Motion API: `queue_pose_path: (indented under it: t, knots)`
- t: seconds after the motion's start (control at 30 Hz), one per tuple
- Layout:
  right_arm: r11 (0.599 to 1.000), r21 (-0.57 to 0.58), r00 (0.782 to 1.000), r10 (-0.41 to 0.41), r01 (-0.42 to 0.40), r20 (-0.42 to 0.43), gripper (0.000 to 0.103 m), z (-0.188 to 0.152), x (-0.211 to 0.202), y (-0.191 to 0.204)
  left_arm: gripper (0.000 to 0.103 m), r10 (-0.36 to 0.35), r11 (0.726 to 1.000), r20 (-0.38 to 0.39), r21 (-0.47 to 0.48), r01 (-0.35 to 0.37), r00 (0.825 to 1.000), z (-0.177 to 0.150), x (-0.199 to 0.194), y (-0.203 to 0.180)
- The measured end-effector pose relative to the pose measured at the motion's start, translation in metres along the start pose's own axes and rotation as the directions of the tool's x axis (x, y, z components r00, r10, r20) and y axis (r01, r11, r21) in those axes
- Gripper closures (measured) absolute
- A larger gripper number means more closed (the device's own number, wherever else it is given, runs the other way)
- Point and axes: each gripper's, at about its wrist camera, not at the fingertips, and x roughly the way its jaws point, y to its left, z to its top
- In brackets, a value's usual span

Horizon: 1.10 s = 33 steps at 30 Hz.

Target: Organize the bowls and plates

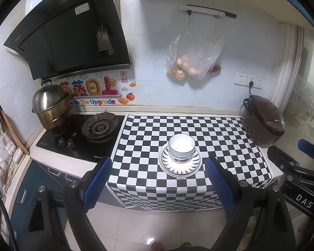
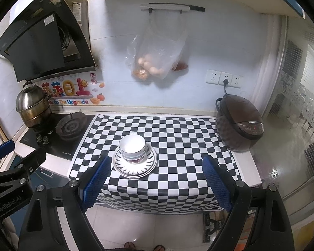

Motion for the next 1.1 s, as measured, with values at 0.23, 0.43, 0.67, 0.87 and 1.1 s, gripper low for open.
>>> queue_pose_path:
  t: [0.23,0.43,0.67,0.87,1.1]
  knots:
    - [1.000,0.004,1.000,-0.003,0.003,-0.003,0.012,0.0000,-0.0003,-0.0001,0.012,-0.003,1.000,-0.001,-0.003,0.003,1.000,-0.0003,0.0021,0.0002]
    - [1.000,0.006,1.000,-0.002,0.002,-0.005,0.012,0.0007,-0.0001,-0.0005,0.012,-0.002,1.000,-0.001,-0.006,0.002,1.000,0.0005,0.0014,0.0003]
    - [1.000,0.007,1.000,-0.003,0.003,-0.003,0.012,0.0014,0.0009,-0.0018,0.012,-0.002,1.000,-0.001,-0.007,0.002,1.000,0.0006,0.0013,0.0006]
    - [1.000,0.008,1.000,-0.004,0.004,-0.002,0.012,0.0019,0.0012,-0.0016,0.012,-0.003,1.000,-0.002,-0.005,0.003,1.000,0.0006,0.0015,0.0006]
    - [1.000,0.009,1.000,-0.005,0.005,-0.003,0.012,0.0016,0.0008,-0.0009,0.012,-0.001,1.000,0.002,-0.001,0.001,1.000,0.0006,0.0010,-0.0005]
